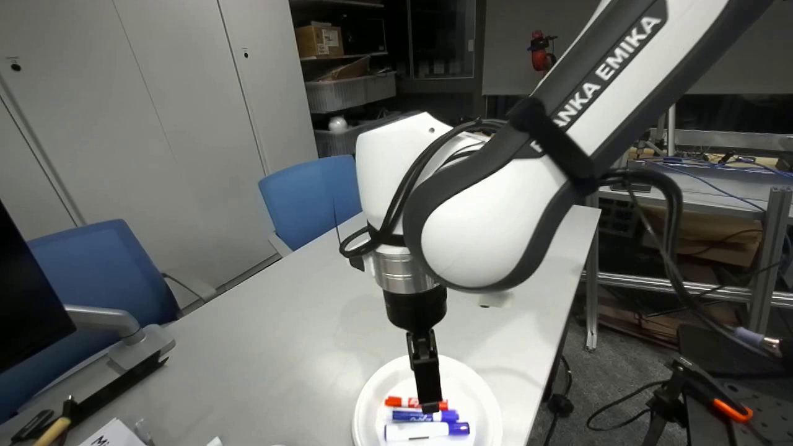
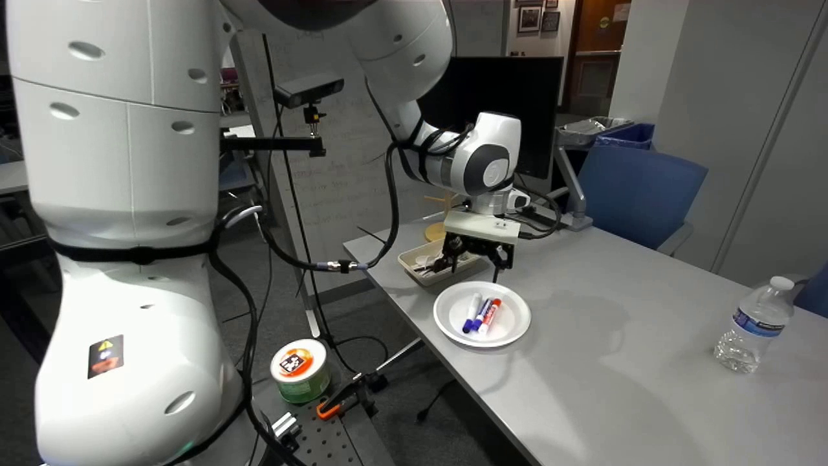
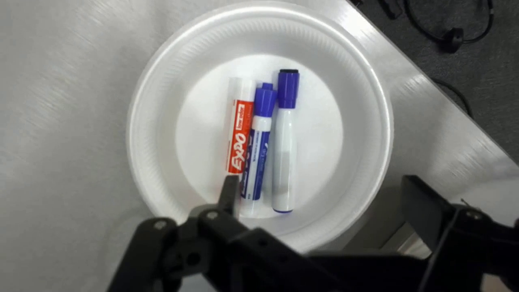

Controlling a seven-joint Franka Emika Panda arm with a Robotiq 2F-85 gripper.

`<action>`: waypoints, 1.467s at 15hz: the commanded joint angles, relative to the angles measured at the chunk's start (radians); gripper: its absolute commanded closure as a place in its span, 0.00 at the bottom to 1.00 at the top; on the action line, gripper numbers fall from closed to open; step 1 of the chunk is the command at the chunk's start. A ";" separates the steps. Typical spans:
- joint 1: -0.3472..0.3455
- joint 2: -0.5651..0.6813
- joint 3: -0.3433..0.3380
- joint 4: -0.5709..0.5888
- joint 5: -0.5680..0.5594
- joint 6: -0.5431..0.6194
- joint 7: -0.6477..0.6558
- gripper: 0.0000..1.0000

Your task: Put the markers on the plate

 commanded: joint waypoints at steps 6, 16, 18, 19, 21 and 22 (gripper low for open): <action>0.016 -0.343 -0.024 -0.284 0.128 0.183 -0.013 0.00; 0.060 -0.483 -0.126 -0.383 0.156 0.194 -0.030 0.00; 0.064 -0.472 -0.125 -0.379 0.158 0.194 -0.031 0.00; 0.066 -0.470 -0.125 -0.379 0.158 0.194 -0.030 0.00; 0.067 -0.468 -0.124 -0.379 0.158 0.194 -0.031 0.00; 0.067 -0.468 -0.124 -0.379 0.158 0.194 -0.031 0.00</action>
